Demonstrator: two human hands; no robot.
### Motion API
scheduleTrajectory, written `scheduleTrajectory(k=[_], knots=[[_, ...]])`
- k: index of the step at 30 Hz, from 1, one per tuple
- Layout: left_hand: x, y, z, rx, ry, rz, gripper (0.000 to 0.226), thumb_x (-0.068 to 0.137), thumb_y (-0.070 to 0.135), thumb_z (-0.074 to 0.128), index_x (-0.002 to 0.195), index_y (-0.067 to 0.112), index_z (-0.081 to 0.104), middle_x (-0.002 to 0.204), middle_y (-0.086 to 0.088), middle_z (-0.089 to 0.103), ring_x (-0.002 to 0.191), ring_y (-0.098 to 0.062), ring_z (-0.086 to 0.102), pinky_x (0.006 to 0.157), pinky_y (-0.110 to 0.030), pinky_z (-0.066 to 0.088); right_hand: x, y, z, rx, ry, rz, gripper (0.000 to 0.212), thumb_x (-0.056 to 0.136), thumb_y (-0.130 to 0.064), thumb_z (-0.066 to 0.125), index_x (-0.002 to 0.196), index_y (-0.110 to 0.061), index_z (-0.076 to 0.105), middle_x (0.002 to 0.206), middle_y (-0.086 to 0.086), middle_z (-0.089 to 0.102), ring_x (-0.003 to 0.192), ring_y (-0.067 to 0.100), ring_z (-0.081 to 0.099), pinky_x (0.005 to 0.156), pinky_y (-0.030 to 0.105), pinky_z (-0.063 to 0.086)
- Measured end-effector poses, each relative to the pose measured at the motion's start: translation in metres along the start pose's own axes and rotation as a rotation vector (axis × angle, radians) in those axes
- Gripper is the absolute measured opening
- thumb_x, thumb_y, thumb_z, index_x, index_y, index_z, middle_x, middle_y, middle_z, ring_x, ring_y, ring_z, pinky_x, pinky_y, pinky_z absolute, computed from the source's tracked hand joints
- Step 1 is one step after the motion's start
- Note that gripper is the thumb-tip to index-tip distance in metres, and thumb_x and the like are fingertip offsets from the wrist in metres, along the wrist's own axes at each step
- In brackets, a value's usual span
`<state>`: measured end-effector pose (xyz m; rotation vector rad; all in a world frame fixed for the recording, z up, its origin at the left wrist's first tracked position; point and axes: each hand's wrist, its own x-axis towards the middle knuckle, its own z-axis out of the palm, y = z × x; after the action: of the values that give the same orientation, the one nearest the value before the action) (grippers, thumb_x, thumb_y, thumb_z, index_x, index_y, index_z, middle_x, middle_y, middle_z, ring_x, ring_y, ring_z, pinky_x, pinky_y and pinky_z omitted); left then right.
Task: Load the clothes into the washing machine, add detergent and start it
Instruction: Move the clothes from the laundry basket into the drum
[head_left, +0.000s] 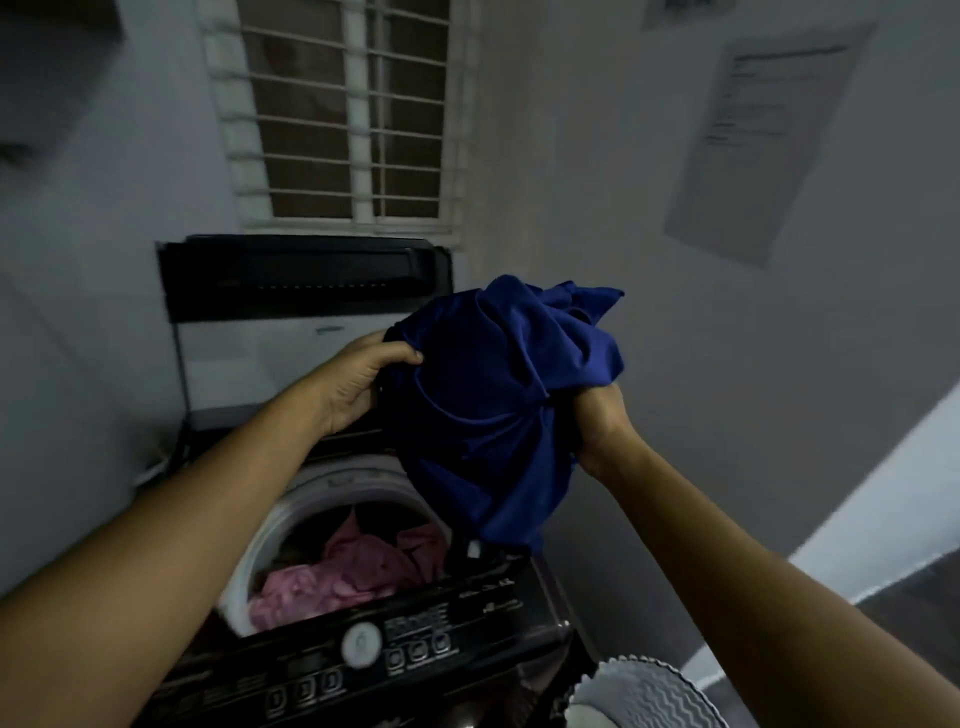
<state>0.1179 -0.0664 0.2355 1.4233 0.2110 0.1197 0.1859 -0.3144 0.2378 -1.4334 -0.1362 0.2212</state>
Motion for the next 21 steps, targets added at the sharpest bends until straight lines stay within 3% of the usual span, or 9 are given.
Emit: scheduleTrajectory(k=[3,7,9,11,14,17,19,21], knots=[[-0.008,-0.01,-0.052,0.027,0.113,0.0,0.038,0.089,0.005,0.061,0.122,0.021,0.069,0.113,0.0,0.076,0.11,-0.022,0.066,0.094,-0.035,0.052,0.017,0.02,0.052,-0.102,-0.026,0.054,0.019,0.103,-0.017,0.052,0.096,-0.013,0.07,0.085,0.008,0.072,0.072,0.025,0.066,0.065,0.038,0.053],[-0.013,-0.037,-0.116,0.071,0.249,-0.049,0.044,0.085,0.008,0.067,0.126,0.024,0.065,0.12,0.0,0.073,0.115,-0.022,0.064,0.102,-0.04,0.05,0.041,0.054,0.113,-0.275,-0.124,0.136,0.026,0.106,-0.014,0.048,0.085,-0.014,0.062,0.082,0.011,0.064,0.07,0.023,0.059,0.067,0.04,0.052],[-0.014,-0.055,-0.14,0.092,0.311,-0.075,0.049,0.084,0.004,0.067,0.126,0.027,0.059,0.121,0.001,0.068,0.111,-0.019,0.063,0.098,-0.036,0.052,0.047,0.071,0.133,-0.387,-0.185,0.107,0.028,0.106,-0.006,0.046,0.084,-0.016,0.058,0.08,0.002,0.059,0.068,0.011,0.055,0.066,0.027,0.05],[-0.014,-0.075,-0.16,0.123,0.332,-0.117,0.061,0.083,0.002,0.068,0.135,0.029,0.052,0.123,0.005,0.064,0.11,-0.016,0.061,0.09,-0.032,0.052,0.056,0.095,0.146,-0.474,-0.271,0.05,0.018,0.103,0.001,0.048,0.104,-0.012,0.061,0.091,-0.002,0.061,0.075,0.005,0.058,0.065,0.012,0.052],[-0.014,-0.107,-0.181,0.208,0.351,-0.188,0.068,0.079,-0.003,0.068,0.14,0.022,0.052,0.124,0.001,0.064,0.108,-0.015,0.062,0.083,-0.026,0.052,0.068,0.132,0.16,-0.449,-0.382,0.092,0.03,0.105,-0.011,0.051,0.134,-0.004,0.053,0.111,0.003,0.065,0.095,0.018,0.066,0.082,0.024,0.058],[-0.01,-0.143,-0.194,0.317,0.391,-0.241,0.053,0.074,-0.009,0.067,0.121,0.016,0.058,0.111,-0.003,0.066,0.103,-0.02,0.064,0.074,-0.028,0.051,0.082,0.171,0.164,-0.475,-0.455,0.173,0.032,0.099,-0.036,0.053,0.124,-0.02,0.062,0.118,0.004,0.069,0.11,0.028,0.066,0.102,0.046,0.052],[-0.007,-0.168,-0.201,0.41,0.368,-0.295,0.049,0.073,-0.005,0.069,0.114,0.018,0.057,0.108,-0.003,0.066,0.103,-0.023,0.064,0.077,-0.031,0.053,0.093,0.194,0.16,-0.816,-0.543,0.096,0.041,0.094,-0.044,0.05,0.128,-0.024,0.059,0.126,0.009,0.066,0.115,0.034,0.062,0.105,0.054,0.049],[-0.001,-0.197,-0.209,0.553,0.306,-0.369,0.051,0.074,0.003,0.073,0.119,0.02,0.056,0.112,-0.001,0.065,0.103,-0.022,0.064,0.079,-0.031,0.053,0.103,0.21,0.162,-1.258,-0.669,0.077,0.058,0.09,-0.037,0.057,0.144,-0.02,0.042,0.138,0.017,0.053,0.124,0.043,0.052,0.105,0.056,0.046]])
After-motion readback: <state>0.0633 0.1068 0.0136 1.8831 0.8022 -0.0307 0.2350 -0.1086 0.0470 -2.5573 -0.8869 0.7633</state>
